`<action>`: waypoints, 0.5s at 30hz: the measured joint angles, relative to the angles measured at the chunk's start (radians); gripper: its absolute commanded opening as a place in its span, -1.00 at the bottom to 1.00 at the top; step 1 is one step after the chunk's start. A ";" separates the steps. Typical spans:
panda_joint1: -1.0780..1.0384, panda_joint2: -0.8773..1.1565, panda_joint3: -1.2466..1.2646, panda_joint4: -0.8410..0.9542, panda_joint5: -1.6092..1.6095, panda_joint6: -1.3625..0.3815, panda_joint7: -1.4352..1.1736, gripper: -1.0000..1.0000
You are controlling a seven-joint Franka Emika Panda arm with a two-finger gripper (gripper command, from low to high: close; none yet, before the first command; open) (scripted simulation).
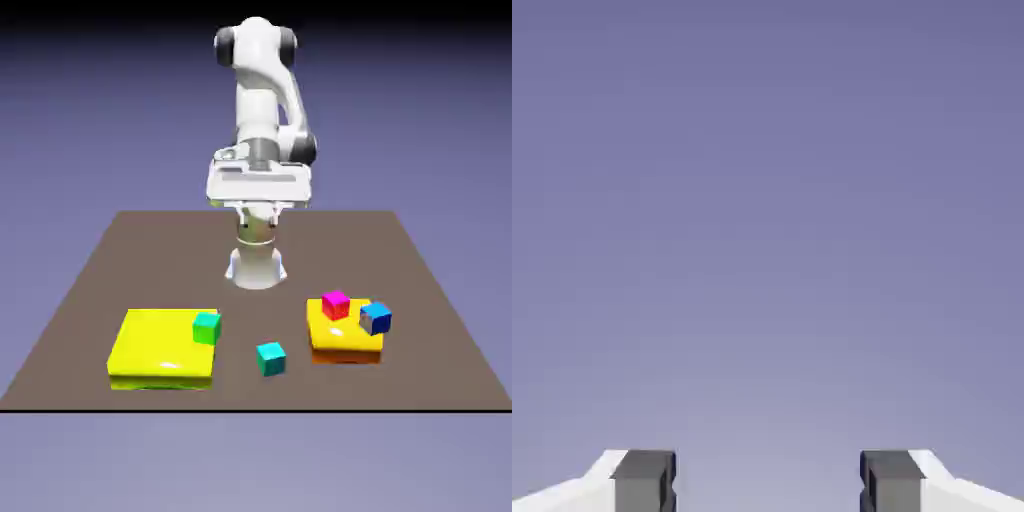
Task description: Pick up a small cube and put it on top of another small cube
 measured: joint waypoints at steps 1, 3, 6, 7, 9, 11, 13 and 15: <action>-0.008 0.036 0.021 0.027 -0.016 -0.040 -0.040 0.00; -0.025 0.109 0.064 0.080 -0.049 -0.119 -0.121 0.00; -0.050 0.217 0.128 0.161 -0.098 -0.238 -0.242 0.00; -0.058 0.254 0.149 0.187 -0.114 -0.278 -0.282 0.00; -0.075 0.326 0.192 0.241 -0.147 -0.357 -0.362 0.00; -0.092 0.399 0.235 0.294 -0.179 -0.437 -0.443 0.00; -0.103 0.471 0.277 0.348 -0.212 -0.516 -0.523 0.00; -0.122 0.544 0.320 0.401 -0.245 -0.596 -0.604 0.00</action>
